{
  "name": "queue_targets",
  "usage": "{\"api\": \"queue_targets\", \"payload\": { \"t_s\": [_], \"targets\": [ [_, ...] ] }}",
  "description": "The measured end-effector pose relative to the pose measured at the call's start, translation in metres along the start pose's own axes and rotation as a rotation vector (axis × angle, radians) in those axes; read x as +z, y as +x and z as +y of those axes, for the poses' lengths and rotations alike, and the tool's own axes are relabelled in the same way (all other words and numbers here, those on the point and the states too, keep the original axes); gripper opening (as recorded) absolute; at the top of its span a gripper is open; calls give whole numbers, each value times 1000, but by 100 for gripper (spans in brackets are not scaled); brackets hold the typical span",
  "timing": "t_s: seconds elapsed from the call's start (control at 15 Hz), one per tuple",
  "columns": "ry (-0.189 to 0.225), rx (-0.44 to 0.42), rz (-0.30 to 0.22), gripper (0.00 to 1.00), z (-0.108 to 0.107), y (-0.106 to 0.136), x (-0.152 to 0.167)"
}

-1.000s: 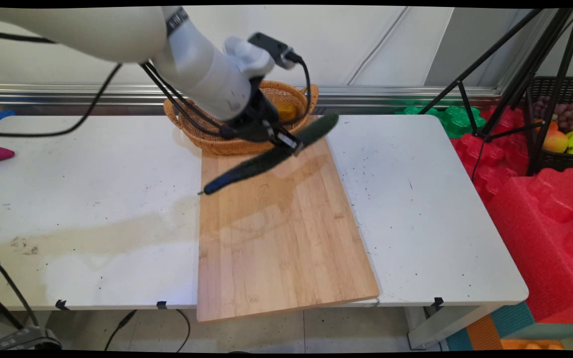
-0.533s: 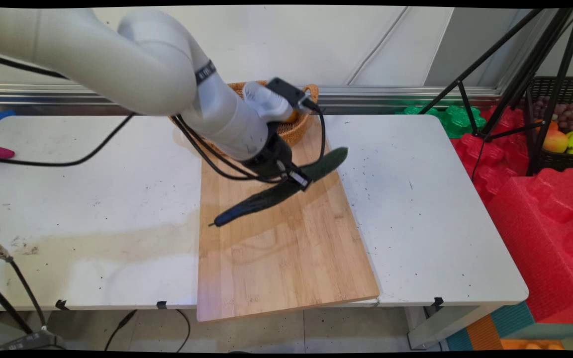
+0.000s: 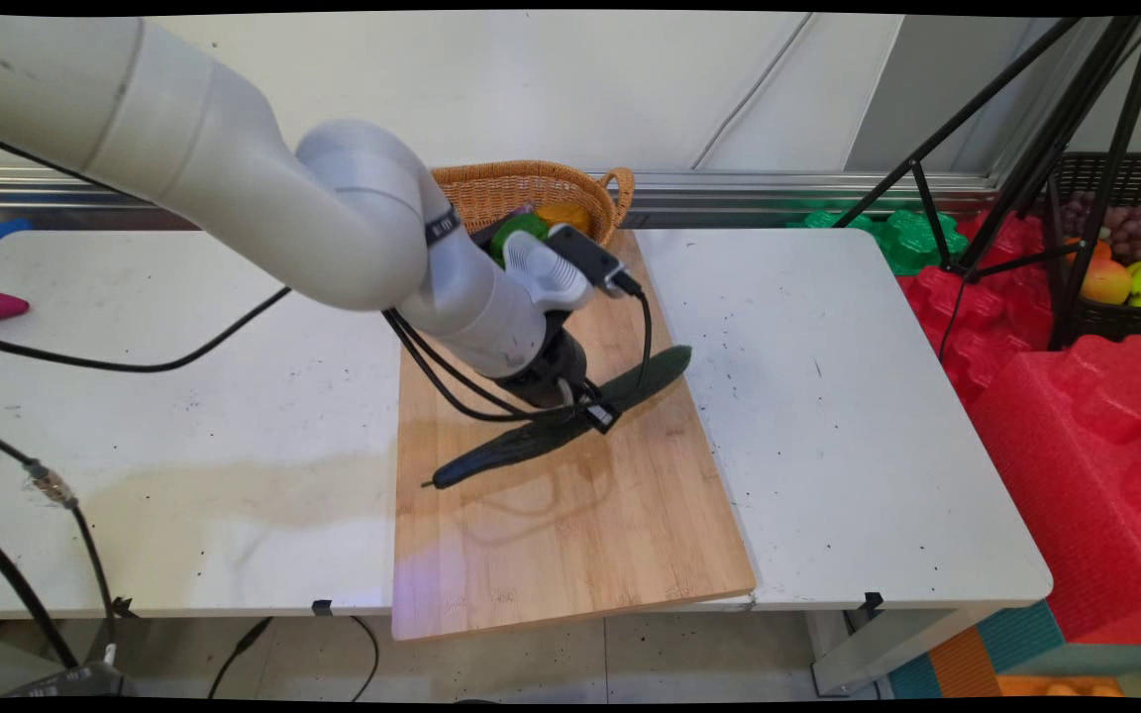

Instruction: Place the picked object on the cutting board

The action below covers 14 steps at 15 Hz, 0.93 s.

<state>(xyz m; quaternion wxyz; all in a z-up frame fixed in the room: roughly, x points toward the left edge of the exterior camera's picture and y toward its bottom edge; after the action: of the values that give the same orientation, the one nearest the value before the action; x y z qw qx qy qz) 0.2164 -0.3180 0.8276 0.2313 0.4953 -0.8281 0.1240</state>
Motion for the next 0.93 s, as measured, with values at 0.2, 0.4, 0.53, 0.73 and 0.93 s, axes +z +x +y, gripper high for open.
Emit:
{"api": "queue_targets", "payload": {
  "t_s": [0.2,0.4,0.53,0.73,0.93],
  "targets": [
    [2,18,-8,0,1,-7,14],
    [4,30,-13,0,2,-12,22],
    [5,36,-15,0,2,-14,26],
    [8,46,-17,0,3,-18,30],
    [11,55,-16,100,3,-20,29]
  ]
}}
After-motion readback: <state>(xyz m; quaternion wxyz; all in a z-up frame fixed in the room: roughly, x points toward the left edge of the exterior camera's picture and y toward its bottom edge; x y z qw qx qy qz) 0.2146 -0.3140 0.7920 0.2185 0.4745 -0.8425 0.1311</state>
